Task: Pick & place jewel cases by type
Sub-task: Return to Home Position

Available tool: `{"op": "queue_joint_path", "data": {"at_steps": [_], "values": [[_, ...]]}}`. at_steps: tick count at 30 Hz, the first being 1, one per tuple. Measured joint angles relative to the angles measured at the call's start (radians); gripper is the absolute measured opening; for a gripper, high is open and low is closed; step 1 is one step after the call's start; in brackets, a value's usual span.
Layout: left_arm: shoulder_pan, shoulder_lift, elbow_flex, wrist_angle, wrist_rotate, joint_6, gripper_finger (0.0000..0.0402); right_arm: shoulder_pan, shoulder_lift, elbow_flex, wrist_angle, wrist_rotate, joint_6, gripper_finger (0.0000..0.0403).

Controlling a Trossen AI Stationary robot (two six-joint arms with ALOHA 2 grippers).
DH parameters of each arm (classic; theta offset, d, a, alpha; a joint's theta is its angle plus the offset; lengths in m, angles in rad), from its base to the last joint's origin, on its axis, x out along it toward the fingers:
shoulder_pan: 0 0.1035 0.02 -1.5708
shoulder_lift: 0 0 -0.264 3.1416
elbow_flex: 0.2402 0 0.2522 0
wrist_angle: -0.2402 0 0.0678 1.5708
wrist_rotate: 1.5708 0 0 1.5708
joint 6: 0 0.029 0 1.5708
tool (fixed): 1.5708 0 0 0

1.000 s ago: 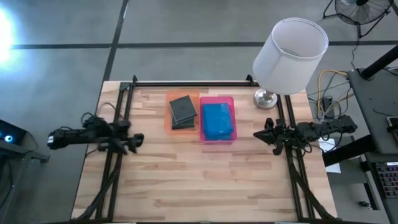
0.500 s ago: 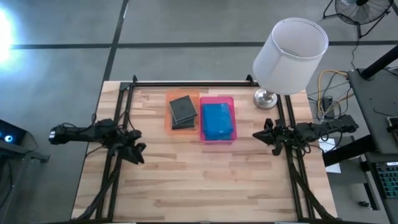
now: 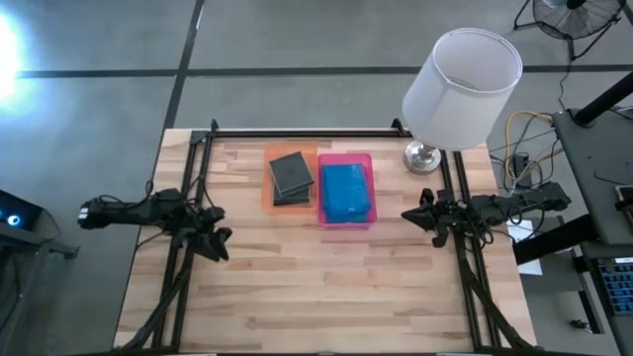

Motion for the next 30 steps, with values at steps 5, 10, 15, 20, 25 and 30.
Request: {"op": "queue_joint_path", "data": {"at_steps": [5,10,15,20,25,30], "values": [[-0.001,0.000,0.000,0.000,0.000,0.000,0.0158,0.000,0.001,0.000,0.000,0.000,0.000,0.0009],[-0.003,0.000,0.000,0.001,0.000,0.000,0.0158,0.000,0.001,0.000,0.000,0.000,0.000,0.0009],[0.000,0.000,0.000,0.013,0.019,0.153,0.0158,0.000,0.000,0.000,0.000,0.001,0.000,0.0009],[-0.016,0.000,-0.001,-0.003,0.004,0.868,0.0158,0.000,0.000,0.000,0.000,0.002,0.000,0.0009],[-0.024,0.000,-0.001,-0.016,-0.290,1.009,0.0159,0.000,0.001,0.000,0.000,0.002,0.000,0.0009],[-0.026,0.000,-0.001,-0.040,-0.603,1.181,0.0159,0.000,0.000,0.000,0.000,0.002,0.000,0.0009]]}}
